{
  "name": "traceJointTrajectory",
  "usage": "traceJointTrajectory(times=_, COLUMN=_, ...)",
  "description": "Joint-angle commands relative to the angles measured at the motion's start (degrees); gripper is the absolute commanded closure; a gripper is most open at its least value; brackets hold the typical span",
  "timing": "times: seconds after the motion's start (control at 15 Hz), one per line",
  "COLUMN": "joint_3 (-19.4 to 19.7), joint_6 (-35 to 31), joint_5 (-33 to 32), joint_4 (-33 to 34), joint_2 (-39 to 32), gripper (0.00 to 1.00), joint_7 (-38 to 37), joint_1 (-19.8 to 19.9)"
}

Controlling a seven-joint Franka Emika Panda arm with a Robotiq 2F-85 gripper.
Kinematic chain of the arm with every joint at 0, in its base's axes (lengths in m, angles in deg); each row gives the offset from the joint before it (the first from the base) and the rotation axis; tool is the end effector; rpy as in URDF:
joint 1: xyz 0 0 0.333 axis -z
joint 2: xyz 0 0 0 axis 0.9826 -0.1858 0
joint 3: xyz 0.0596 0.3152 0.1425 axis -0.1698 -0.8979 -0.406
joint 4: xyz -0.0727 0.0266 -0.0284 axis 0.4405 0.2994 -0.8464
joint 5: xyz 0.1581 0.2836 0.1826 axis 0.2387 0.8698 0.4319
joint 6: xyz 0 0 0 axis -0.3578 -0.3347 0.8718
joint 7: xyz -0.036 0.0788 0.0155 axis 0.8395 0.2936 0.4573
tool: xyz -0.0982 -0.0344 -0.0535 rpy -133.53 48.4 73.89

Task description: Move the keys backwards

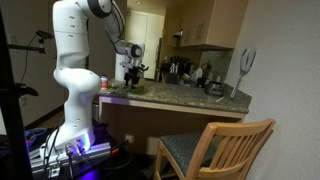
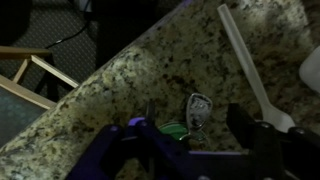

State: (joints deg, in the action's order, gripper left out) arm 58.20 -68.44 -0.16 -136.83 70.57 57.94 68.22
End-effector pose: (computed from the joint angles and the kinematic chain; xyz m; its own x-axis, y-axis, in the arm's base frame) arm 0.4265 0.1681 0.4010 0.9748 0.1236 -0.1857 0.1212 -0.9923 -0.0242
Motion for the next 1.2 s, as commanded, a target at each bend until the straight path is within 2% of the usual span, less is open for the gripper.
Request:
traceJointTrajectory(times=0.0, joint_3=-0.37, joint_6=0.16, joint_5=0.68, joint_4=0.08, joint_2=-0.02, gripper=0.18, joint_7=1.05, joint_1=0.33)
traceJointTrajectory(times=0.07, joint_3=-0.47, joint_6=-0.88, joint_5=-0.31, joint_4=-0.23, joint_2=0.15, gripper=0.02, joint_7=-0.70, joint_1=0.47)
traceJointTrajectory(times=0.13, joint_3=-0.58, joint_6=-2.87, joint_5=-1.94, joint_4=-0.67, joint_2=0.39, gripper=0.04, joint_7=-3.33, joint_1=0.64)
traceJointTrajectory(times=0.33, joint_3=-0.74, joint_6=-7.53, joint_5=-6.34, joint_4=-1.17, joint_2=0.57, gripper=0.00, joint_7=-10.18, joint_1=0.89)
traceJointTrajectory(times=0.47, joint_3=-0.77, joint_6=-7.87, joint_5=-8.43, joint_4=-0.94, joint_2=0.42, gripper=0.00, joint_7=-13.73, joint_1=0.90)
traceJointTrajectory(times=0.73, joint_3=-0.62, joint_6=-6.28, joint_5=-8.19, joint_4=0.05, joint_2=0.01, gripper=0.00, joint_7=-13.60, joint_1=0.65)
traceJointTrajectory(times=0.8, joint_3=-0.63, joint_6=-6.55, joint_5=-8.27, joint_4=0.00, joint_2=0.02, gripper=0.25, joint_7=-13.88, joint_1=0.66)
traceJointTrajectory(times=0.87, joint_3=-0.60, joint_6=-6.53, joint_5=-7.44, joint_4=0.03, joint_2=0.00, gripper=0.26, joint_7=-13.48, joint_1=0.59)
traceJointTrajectory(times=1.13, joint_3=-0.57, joint_6=-5.91, joint_5=-5.67, joint_4=0.14, joint_2=-0.04, gripper=0.54, joint_7=-12.81, joint_1=0.49)
